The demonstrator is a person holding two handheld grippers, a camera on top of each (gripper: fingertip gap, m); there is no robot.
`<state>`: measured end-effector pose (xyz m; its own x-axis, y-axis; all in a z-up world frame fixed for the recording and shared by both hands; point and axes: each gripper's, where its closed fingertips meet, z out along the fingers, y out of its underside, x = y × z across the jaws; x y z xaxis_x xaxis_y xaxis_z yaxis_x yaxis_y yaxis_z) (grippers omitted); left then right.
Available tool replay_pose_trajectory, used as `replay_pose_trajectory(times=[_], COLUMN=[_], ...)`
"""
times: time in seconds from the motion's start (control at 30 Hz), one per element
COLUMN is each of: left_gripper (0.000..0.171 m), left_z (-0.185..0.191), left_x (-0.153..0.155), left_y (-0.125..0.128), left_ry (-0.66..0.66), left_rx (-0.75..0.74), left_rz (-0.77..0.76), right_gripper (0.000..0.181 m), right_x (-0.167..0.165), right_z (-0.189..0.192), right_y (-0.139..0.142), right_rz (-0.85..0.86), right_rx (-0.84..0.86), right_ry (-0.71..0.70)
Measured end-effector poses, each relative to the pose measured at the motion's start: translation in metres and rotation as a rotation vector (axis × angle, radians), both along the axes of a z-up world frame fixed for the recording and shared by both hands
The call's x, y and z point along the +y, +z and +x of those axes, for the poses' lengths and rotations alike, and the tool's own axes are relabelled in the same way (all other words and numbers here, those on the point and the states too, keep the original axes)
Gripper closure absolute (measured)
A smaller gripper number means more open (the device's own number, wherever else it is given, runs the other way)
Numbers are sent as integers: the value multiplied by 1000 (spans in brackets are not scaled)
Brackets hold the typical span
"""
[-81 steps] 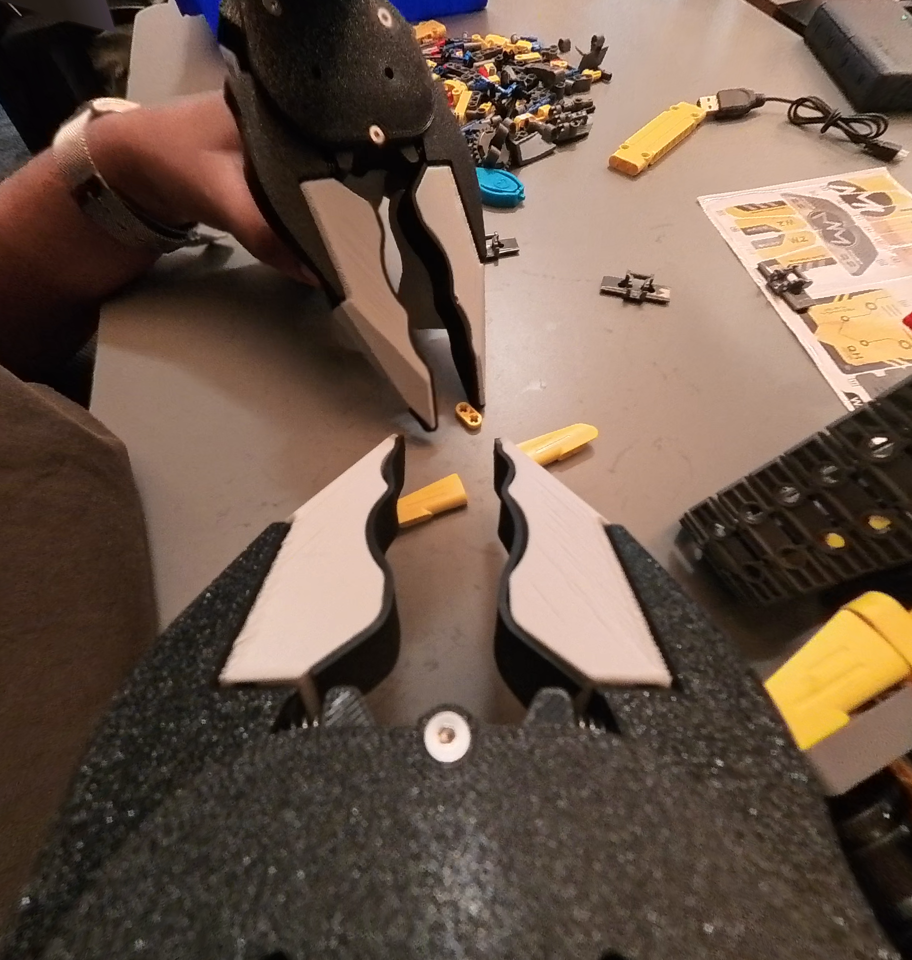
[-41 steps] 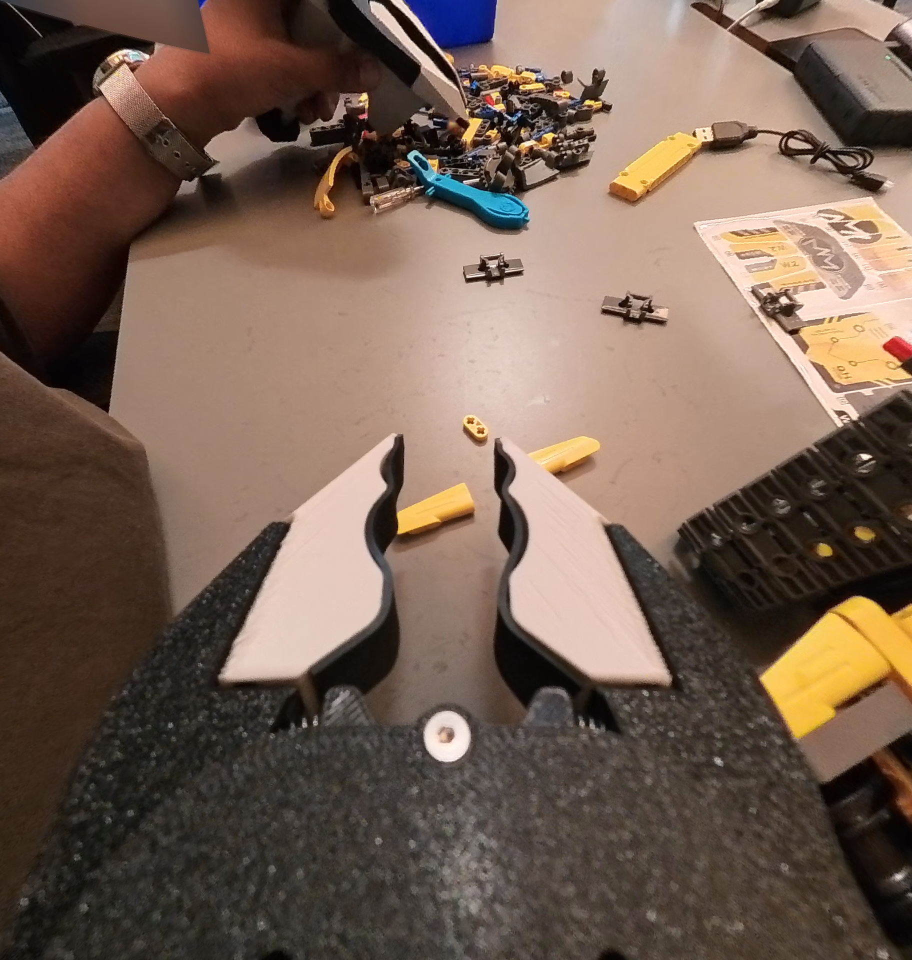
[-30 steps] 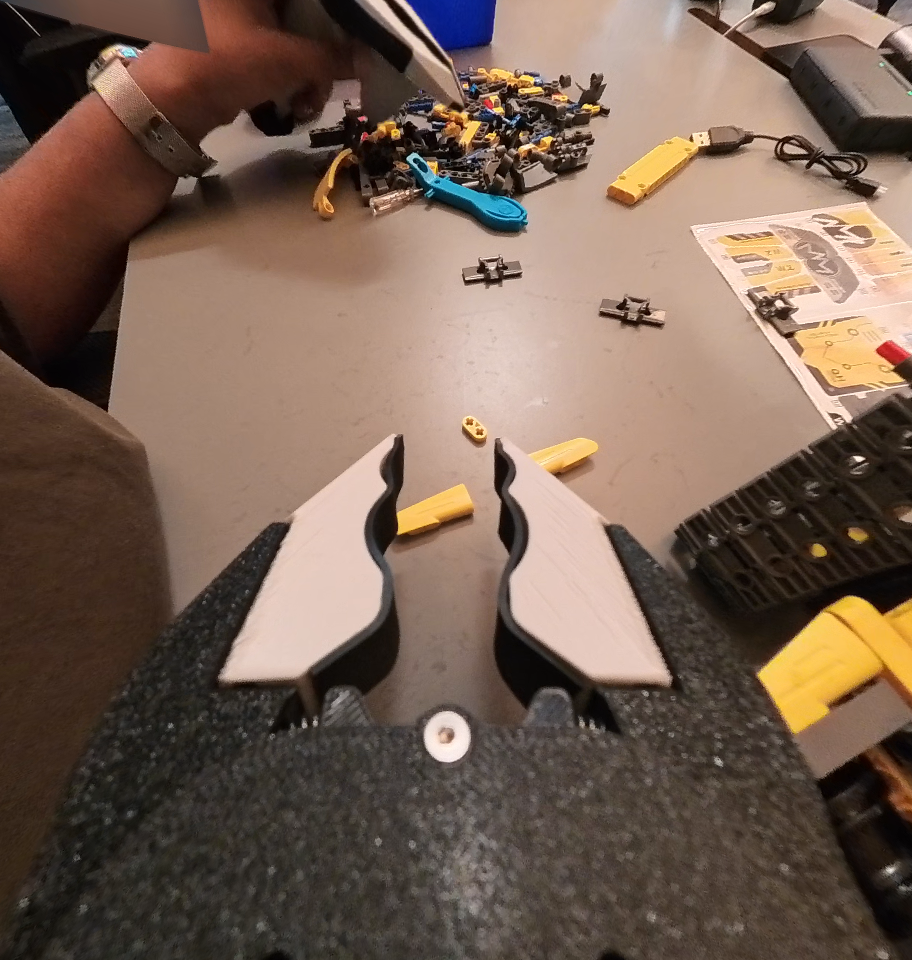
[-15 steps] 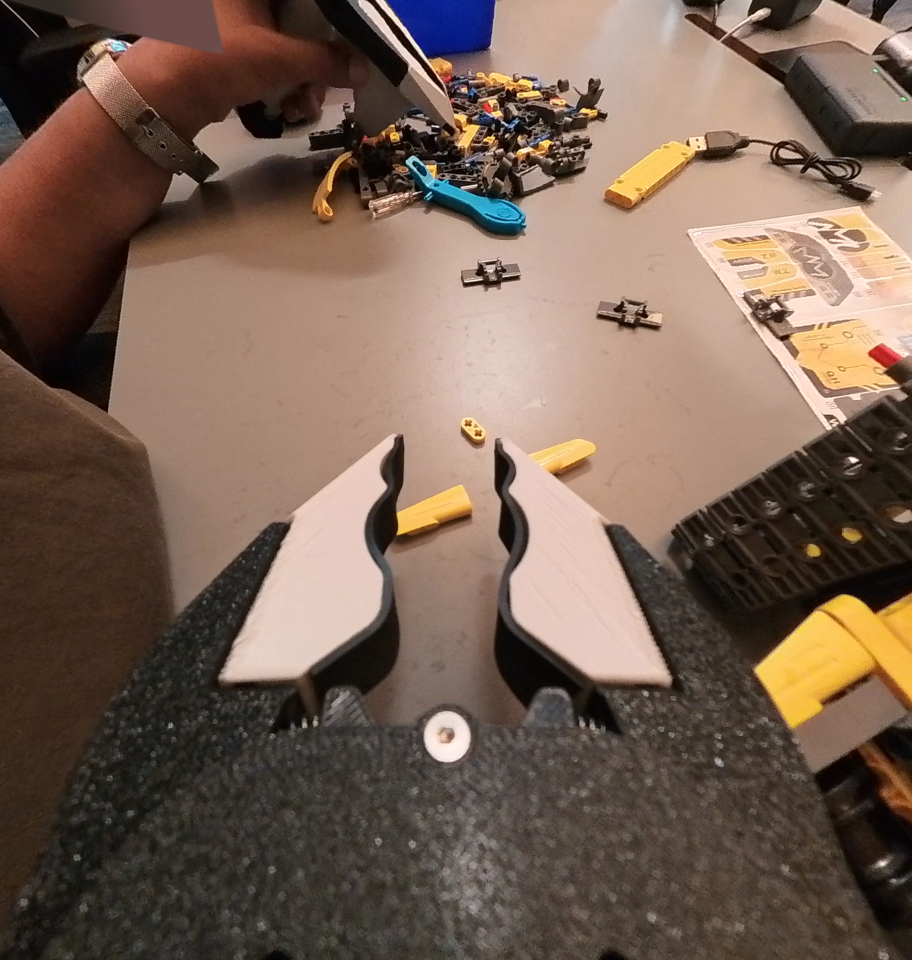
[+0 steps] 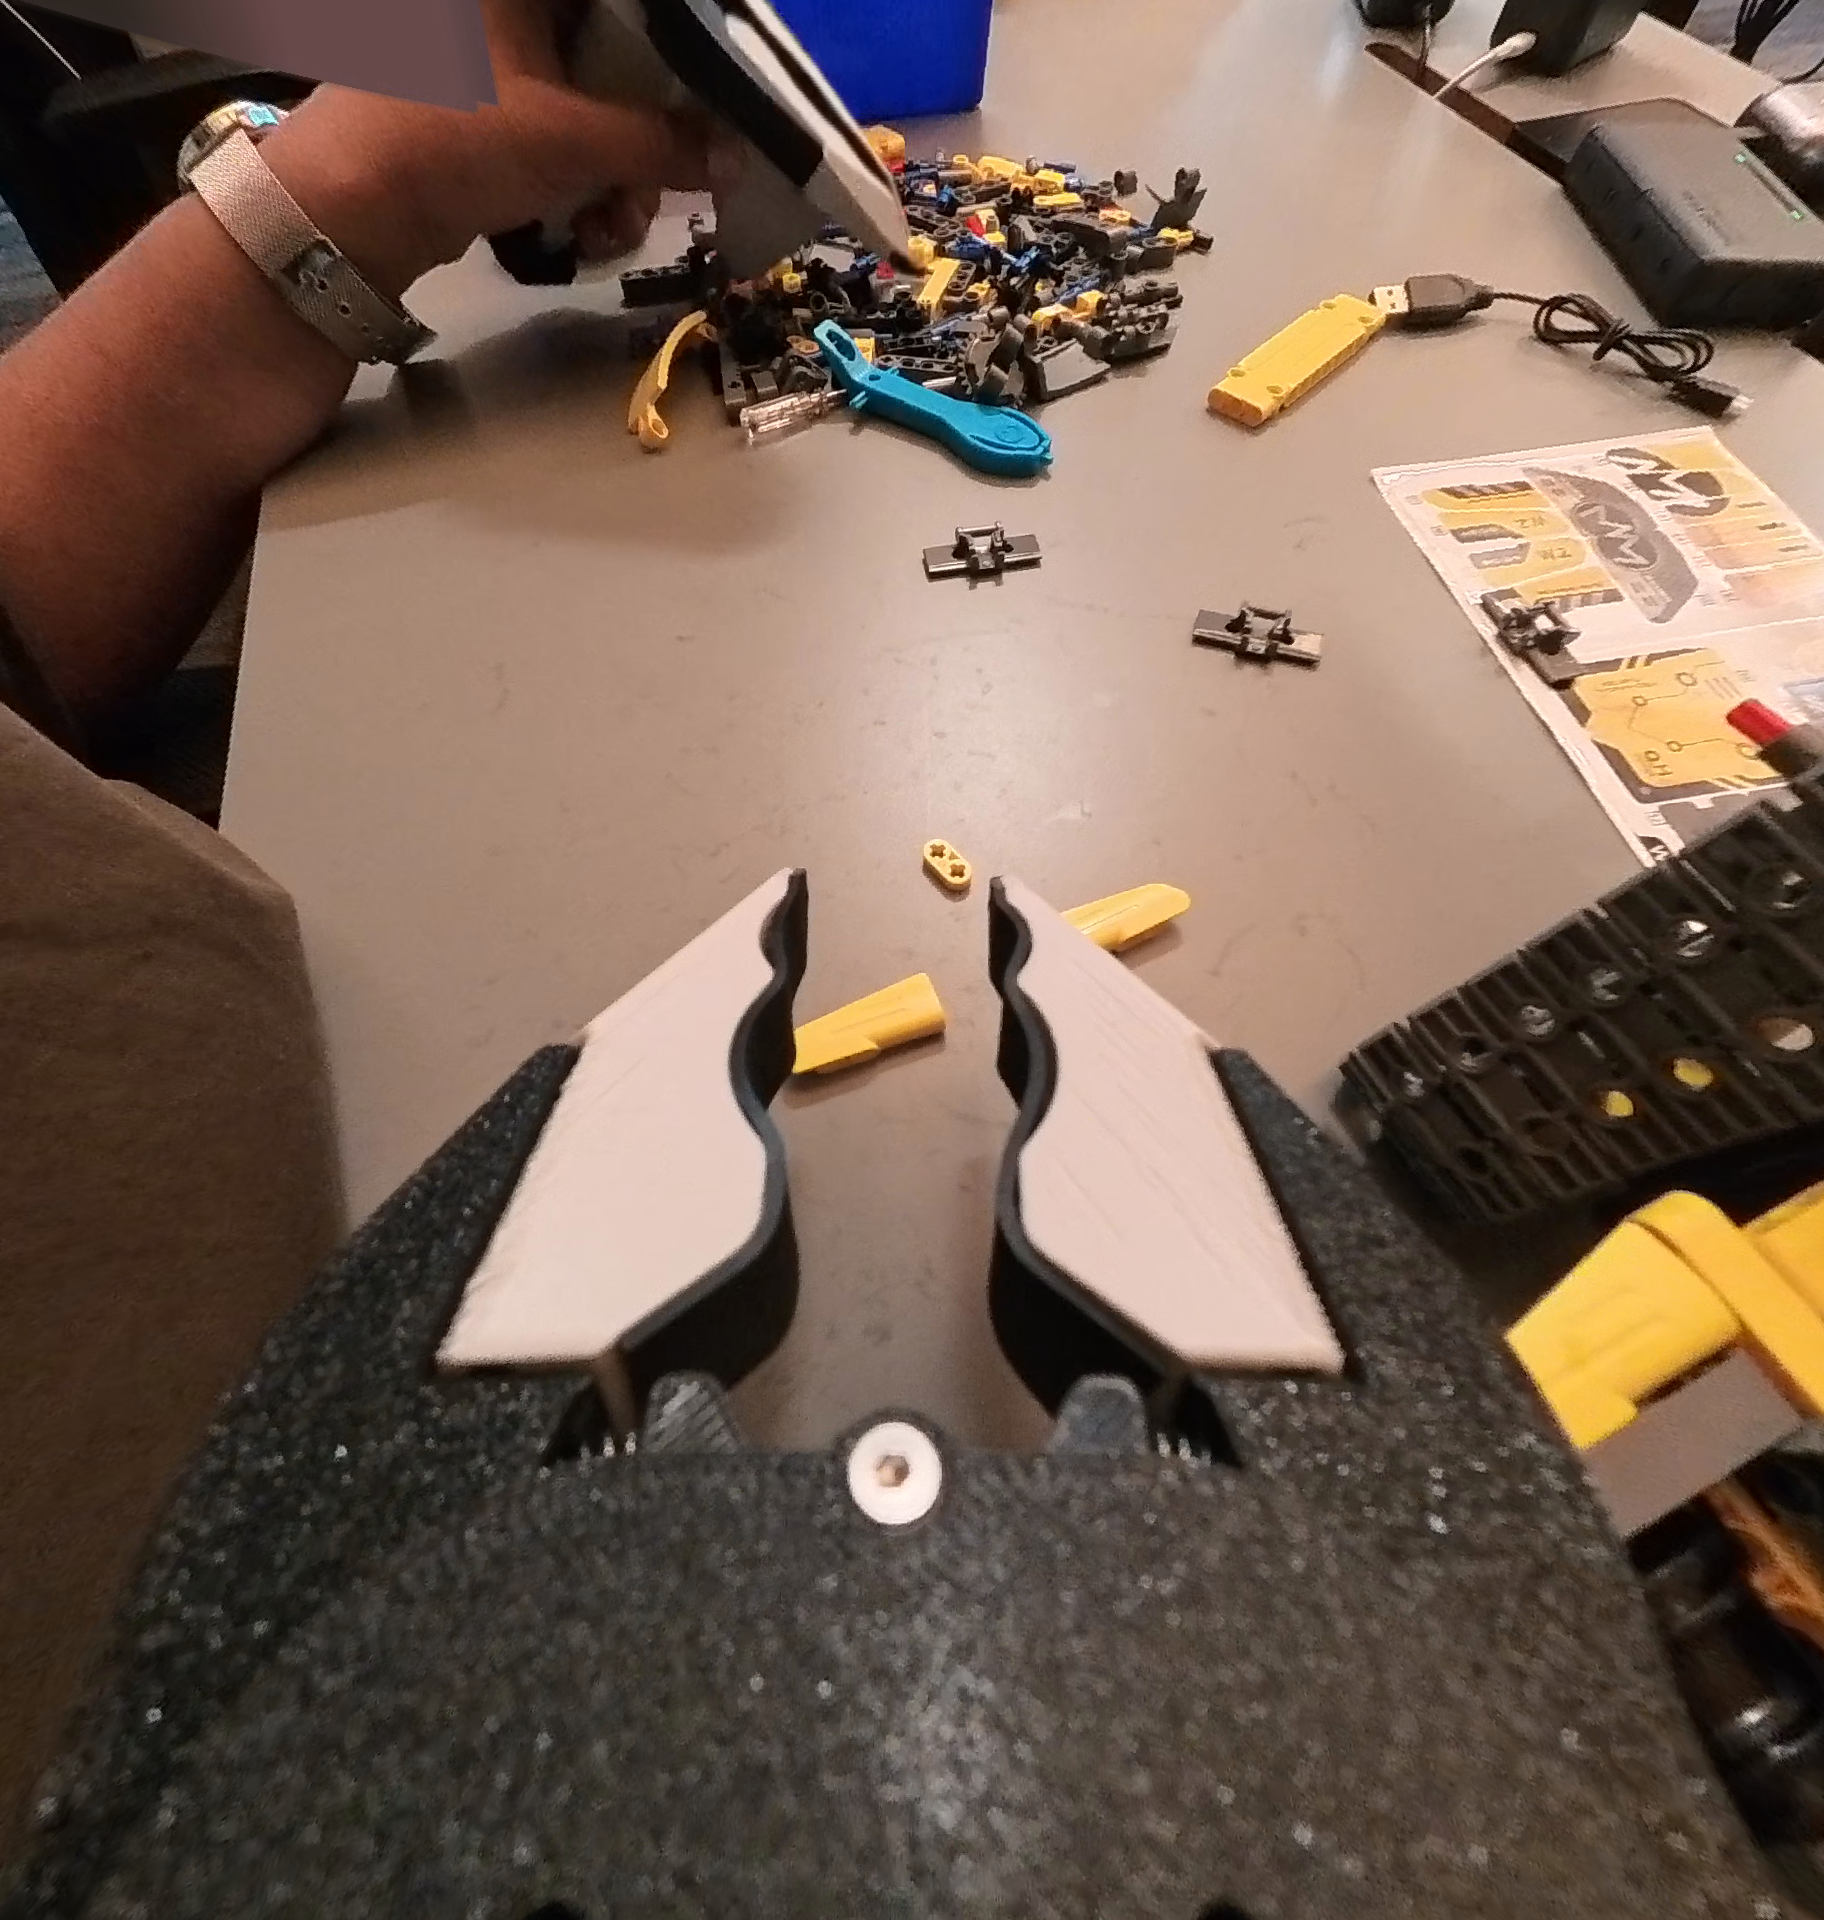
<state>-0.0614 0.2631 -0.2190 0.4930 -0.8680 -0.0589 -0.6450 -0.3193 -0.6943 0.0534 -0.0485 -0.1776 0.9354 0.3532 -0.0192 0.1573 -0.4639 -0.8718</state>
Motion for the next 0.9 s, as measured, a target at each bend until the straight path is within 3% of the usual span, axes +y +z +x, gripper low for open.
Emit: replay_pose_trajectory(times=[0.2, 0.3, 0.43, 0.53, 0.73, 0.9], left_gripper=[168, 168, 168, 168, 168, 168], left_z=[3, 19, 57, 83, 113, 128], left_x=[1, -19, -84, -144, -262, -298], left_y=[18, 35, 66, 75, 59, 37], left_ry=[-12, -115, -374, -557, -905, -952], left_rx=[-74, -155, -298, -317, -254, -207], left_rz=[46, 45, -21, -81, -216, -268], right_gripper=[147, 147, 148, 149, 149, 149], right_x=[0, 0, 2, 1, -1, -2], right_z=[0, 1, 5, 10, 12, 7], right_y=[0, 1, 9, 22, 33, 32], right_rz=[1, 5, 46, 99, 135, 128], right_rx=[-2, -2, -1, 8, 0, -20], right_ry=[0, -4, -27, -50, -61, -48])
